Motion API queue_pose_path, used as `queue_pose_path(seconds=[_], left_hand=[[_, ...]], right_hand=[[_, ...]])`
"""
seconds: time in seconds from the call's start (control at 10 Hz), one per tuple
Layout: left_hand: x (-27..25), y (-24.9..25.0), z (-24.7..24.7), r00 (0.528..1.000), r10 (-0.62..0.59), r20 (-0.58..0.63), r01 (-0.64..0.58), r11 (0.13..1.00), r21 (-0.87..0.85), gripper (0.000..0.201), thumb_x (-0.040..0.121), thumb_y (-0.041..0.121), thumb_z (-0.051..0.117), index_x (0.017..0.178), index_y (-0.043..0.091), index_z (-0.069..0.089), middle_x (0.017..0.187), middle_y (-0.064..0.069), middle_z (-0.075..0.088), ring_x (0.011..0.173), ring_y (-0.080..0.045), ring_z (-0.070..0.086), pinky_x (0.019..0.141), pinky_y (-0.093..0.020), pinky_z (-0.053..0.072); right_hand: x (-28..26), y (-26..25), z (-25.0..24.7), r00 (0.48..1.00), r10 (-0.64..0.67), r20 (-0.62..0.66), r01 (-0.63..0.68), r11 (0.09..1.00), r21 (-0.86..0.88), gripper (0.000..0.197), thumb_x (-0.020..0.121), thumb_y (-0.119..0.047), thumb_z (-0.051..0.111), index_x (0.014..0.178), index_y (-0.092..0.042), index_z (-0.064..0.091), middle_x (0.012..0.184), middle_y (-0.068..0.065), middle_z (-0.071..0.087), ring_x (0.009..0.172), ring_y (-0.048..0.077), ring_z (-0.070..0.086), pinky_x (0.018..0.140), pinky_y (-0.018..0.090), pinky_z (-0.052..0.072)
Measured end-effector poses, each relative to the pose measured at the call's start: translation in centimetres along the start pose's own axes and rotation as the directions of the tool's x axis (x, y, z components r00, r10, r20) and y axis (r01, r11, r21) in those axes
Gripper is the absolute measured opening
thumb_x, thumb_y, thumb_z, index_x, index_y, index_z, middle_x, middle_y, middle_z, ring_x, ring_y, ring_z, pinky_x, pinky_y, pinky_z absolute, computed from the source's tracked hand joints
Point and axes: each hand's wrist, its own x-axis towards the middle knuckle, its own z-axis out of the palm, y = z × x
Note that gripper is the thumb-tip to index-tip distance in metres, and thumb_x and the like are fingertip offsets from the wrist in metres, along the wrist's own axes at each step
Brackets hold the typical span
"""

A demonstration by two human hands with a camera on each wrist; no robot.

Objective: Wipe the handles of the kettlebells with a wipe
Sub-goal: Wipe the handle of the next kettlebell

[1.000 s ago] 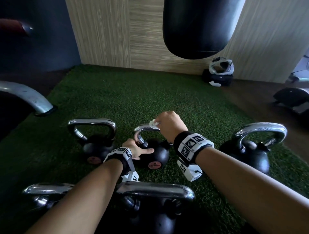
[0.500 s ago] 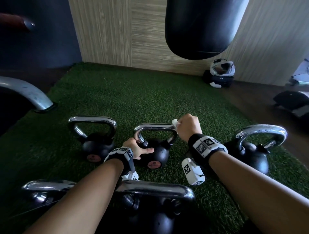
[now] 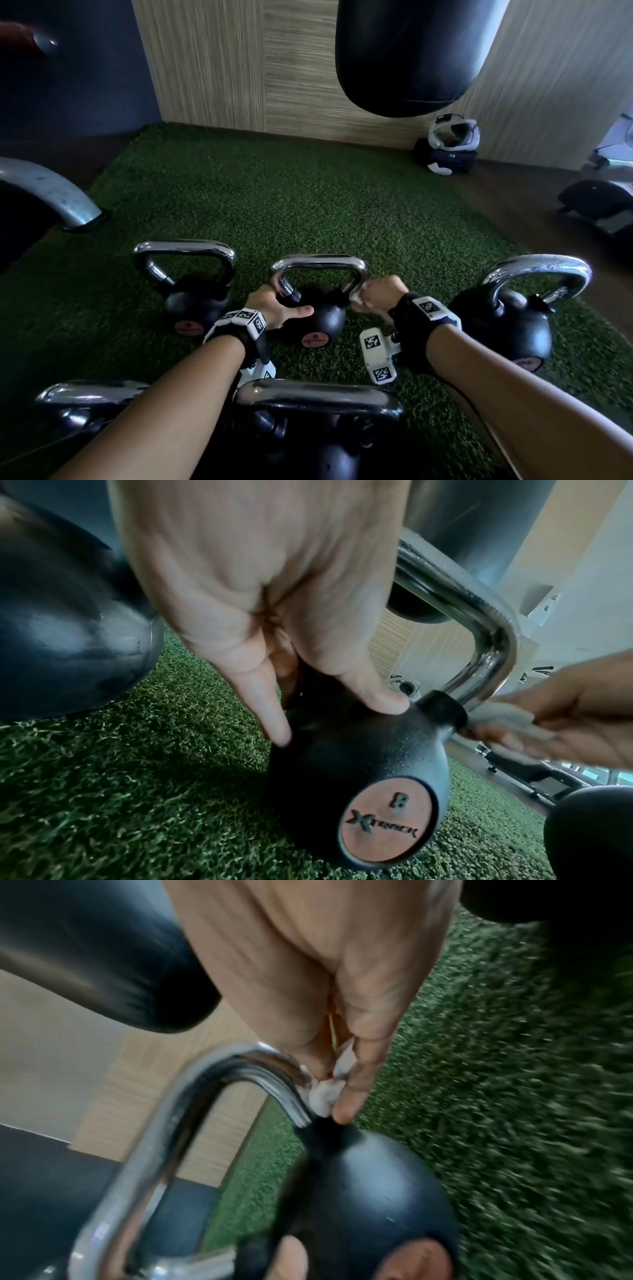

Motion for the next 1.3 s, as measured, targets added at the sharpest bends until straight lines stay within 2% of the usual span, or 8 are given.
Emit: queue_pose_path(seconds=[0.1,0.2,0.3,0.5,0.7,0.9,1.1,1.3], left_hand=[[0.0,1.1,-0.7,0.997,-0.042,0.062,0.035,0.994,0.104,0.108,0.035,0.089,0.083,0.117,0.021,0.064,0.111,-0.001,0.073,0.101,-0.025,0.074,0.086,-0.034,0.063],[-2.8,3.3,-2.8,0.951,-0.101,0.293,0.068,0.991,0.119,0.029,0.088,0.031,0.083,0.091,0.012,0.062,0.063,-0.003,0.065,0.057,-0.015,0.065,0.053,-0.021,0.054],[-2.6,4.1,-7.5,0.967,-0.085,0.241,0.077,0.996,0.044,0.014,0.096,-0.004,0.063,0.087,0.007,0.064,0.082,-0.012,0.072,0.065,-0.018,0.066,0.064,-0.024,0.06],[-6.5,10.6,-13.3,0.983,0.142,-0.12,-0.173,0.935,-0.311,0.008,0.096,0.005,0.07,0.1,0.007,0.076,0.092,-0.013,0.078,0.074,-0.022,0.075,0.058,-0.02,0.062],[-10.2,14.9,-10.1,0.944,0.287,0.163,-0.18,0.861,-0.476,0.03,0.107,0.029,0.054,0.127,0.01,0.067,0.117,-0.011,0.073,0.105,-0.025,0.071,0.08,-0.028,0.062],[-10.8,15.7,-7.4,0.947,0.281,0.154,-0.13,0.776,-0.617,0.02,0.106,0.013,0.056,0.111,0.004,0.072,0.083,-0.008,0.078,0.067,-0.014,0.075,0.063,-0.024,0.064],[-9.9,16.0,-7.4,0.961,0.253,0.113,-0.1,0.698,-0.709,0.011,0.098,0.0,0.063,0.093,0.004,0.072,0.073,-0.012,0.077,0.059,-0.018,0.075,0.061,-0.028,0.064],[-7.5,13.9,-8.9,0.82,0.516,-0.247,-0.53,0.848,0.015,0.005,0.088,0.021,0.082,0.091,0.024,0.082,0.092,0.011,0.08,0.086,0.006,0.071,0.077,-0.012,0.058]], right_hand=[[0.4,1.0,0.0,0.997,-0.001,0.082,-0.011,0.989,0.147,0.024,0.1,-0.002,0.059,0.079,-0.014,0.059,0.086,0.004,0.064,0.085,0.02,0.067,0.088,0.036,0.062],[-0.1,0.1,-2.3,0.998,0.014,0.055,-0.017,0.999,0.047,0.012,0.094,0.0,0.066,0.084,-0.005,0.071,0.066,0.006,0.072,0.06,0.016,0.069,0.083,0.041,0.063],[-1.4,-2.2,-5.8,0.996,-0.09,0.007,0.09,0.99,-0.108,0.015,0.091,-0.01,0.074,0.106,-0.007,0.076,0.088,0.005,0.075,0.076,0.018,0.07,0.078,0.031,0.063],[-4.5,-6.4,-10.0,0.938,-0.338,0.078,0.342,0.939,-0.046,0.027,0.086,-0.012,0.082,0.112,-0.01,0.078,0.098,0.007,0.079,0.086,0.022,0.073,0.086,0.037,0.062],[-6.7,-6.6,-8.7,0.881,-0.463,0.1,0.435,0.875,0.212,0.023,0.079,0.0,0.084,0.097,-0.005,0.072,0.087,0.01,0.077,0.071,0.011,0.072,0.067,0.028,0.061],[-6.0,-6.5,-4.6,0.875,-0.456,-0.161,0.479,0.776,0.41,0.025,0.065,-0.008,0.096,0.077,-0.017,0.077,0.081,0.011,0.076,0.071,0.021,0.07,0.069,0.032,0.06],[-5.9,-7.3,-4.2,0.869,-0.488,-0.078,0.434,0.677,0.594,0.023,0.079,0.009,0.078,0.089,-0.011,0.076,0.085,0.014,0.078,0.071,0.019,0.071,0.072,0.031,0.06],[-1.5,-1.8,-5.3,0.913,-0.184,-0.365,0.251,0.957,0.146,0.017,0.086,-0.008,0.066,0.083,-0.021,0.075,0.094,0.005,0.078,0.082,0.019,0.068,0.072,0.027,0.053]])
